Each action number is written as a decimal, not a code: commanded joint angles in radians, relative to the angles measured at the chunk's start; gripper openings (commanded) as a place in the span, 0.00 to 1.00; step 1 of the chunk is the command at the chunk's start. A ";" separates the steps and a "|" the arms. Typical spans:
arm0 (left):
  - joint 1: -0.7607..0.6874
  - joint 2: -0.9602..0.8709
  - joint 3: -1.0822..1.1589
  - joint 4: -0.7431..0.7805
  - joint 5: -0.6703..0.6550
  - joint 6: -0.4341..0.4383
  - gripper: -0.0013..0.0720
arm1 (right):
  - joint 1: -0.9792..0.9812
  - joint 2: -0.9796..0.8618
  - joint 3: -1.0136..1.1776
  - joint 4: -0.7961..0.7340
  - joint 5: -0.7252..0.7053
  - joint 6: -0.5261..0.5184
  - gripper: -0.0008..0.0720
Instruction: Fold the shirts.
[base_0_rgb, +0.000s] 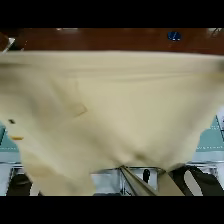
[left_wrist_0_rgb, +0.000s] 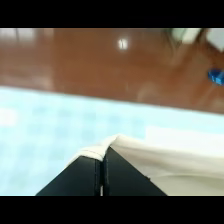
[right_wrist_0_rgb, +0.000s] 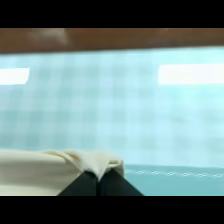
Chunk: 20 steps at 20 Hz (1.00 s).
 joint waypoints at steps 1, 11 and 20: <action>-0.016 -0.195 -0.152 -0.109 0.131 0.027 0.04 | 0.009 -0.140 -0.188 0.155 -0.154 -0.077 0.04; -0.111 -0.990 0.256 -0.134 0.213 -0.122 0.04 | 0.104 -0.892 0.130 0.147 -0.397 -0.018 0.04; -0.071 -1.091 0.246 -0.053 -0.149 0.061 0.04 | 0.119 -0.935 0.158 -0.004 -0.168 -0.057 0.04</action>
